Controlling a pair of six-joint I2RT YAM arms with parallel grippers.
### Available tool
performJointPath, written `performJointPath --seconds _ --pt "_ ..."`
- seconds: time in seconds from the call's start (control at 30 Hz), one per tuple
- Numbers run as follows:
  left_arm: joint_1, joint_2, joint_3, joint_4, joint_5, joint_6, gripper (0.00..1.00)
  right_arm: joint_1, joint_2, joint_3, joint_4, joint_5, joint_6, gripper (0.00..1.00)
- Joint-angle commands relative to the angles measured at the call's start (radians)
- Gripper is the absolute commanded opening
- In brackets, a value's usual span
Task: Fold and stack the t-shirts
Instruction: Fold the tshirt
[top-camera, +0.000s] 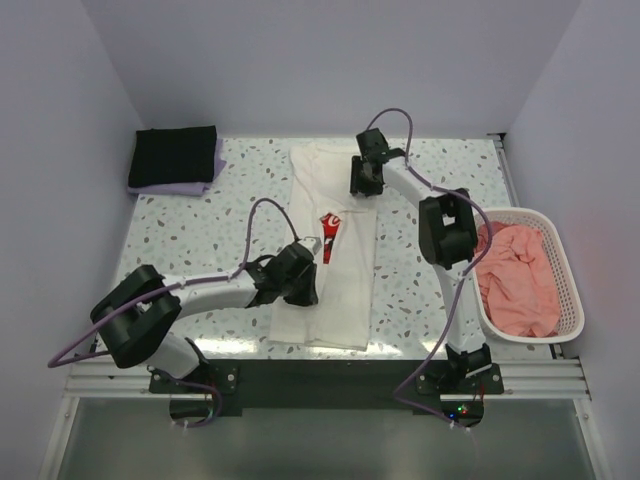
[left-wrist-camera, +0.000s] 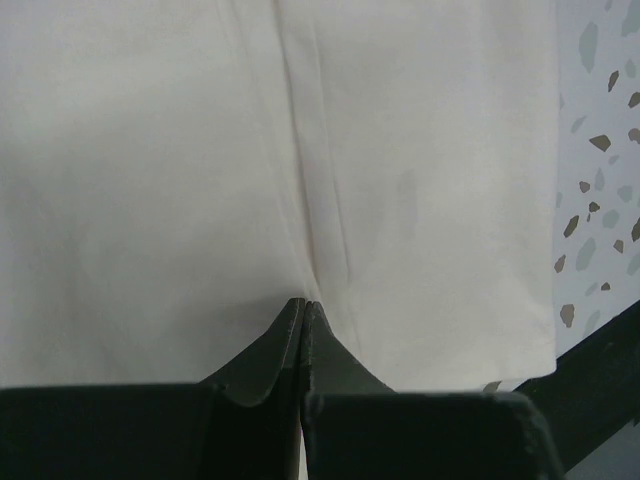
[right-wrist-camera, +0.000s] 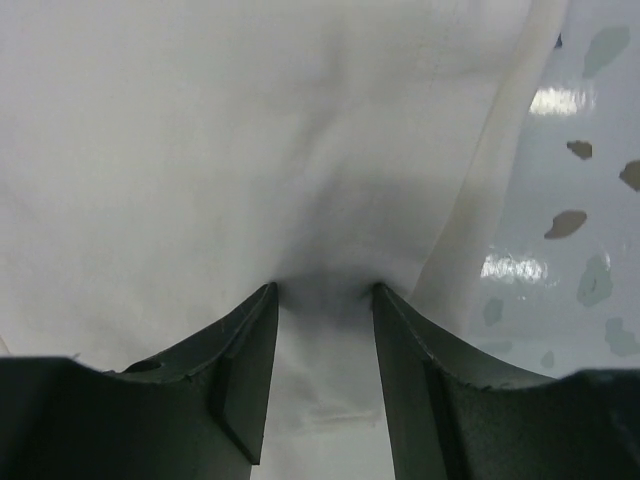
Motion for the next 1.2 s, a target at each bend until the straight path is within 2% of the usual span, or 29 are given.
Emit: performJointPath --seconds 0.0,0.1,0.2,0.27,0.47,0.57,0.6,0.73,0.8,0.93,1.17 --pt "0.004 0.034 0.032 0.047 0.028 0.014 0.01 0.0 0.114 0.092 -0.004 0.024 -0.029 0.47" --pt "0.007 0.04 0.058 0.073 0.032 -0.008 0.01 0.0 0.172 0.224 -0.017 -0.001 -0.05 0.53" --pt "0.01 0.026 0.07 0.098 0.034 -0.038 0.02 -0.002 0.182 0.275 -0.024 -0.038 -0.06 0.6" --pt "0.019 0.014 0.064 0.108 0.031 -0.056 0.02 0.0 0.147 0.29 -0.021 -0.058 -0.055 0.63" --pt "0.079 -0.074 0.0 0.096 0.008 -0.074 0.04 0.0 -0.01 0.235 -0.046 -0.047 -0.024 0.64" --pt "0.115 -0.13 -0.051 0.085 0.0 -0.076 0.04 0.004 -0.14 0.11 -0.011 -0.058 0.018 0.63" --pt "0.122 -0.152 -0.065 0.087 0.0 -0.076 0.05 0.012 -0.175 0.005 0.014 -0.068 0.028 0.63" --pt "0.129 -0.172 -0.121 0.082 0.02 -0.076 0.05 0.056 -0.381 -0.255 0.109 -0.074 0.075 0.62" --pt "0.131 -0.184 -0.146 0.088 0.028 -0.078 0.05 0.104 -0.433 -0.381 0.15 -0.055 0.1 0.61" --pt "0.129 -0.193 -0.212 0.093 0.047 -0.085 0.04 0.204 -0.521 -0.538 0.203 -0.009 0.149 0.57" --pt "0.129 -0.23 -0.295 0.087 0.063 -0.116 0.01 0.332 -0.654 -0.772 0.265 -0.036 0.223 0.56"
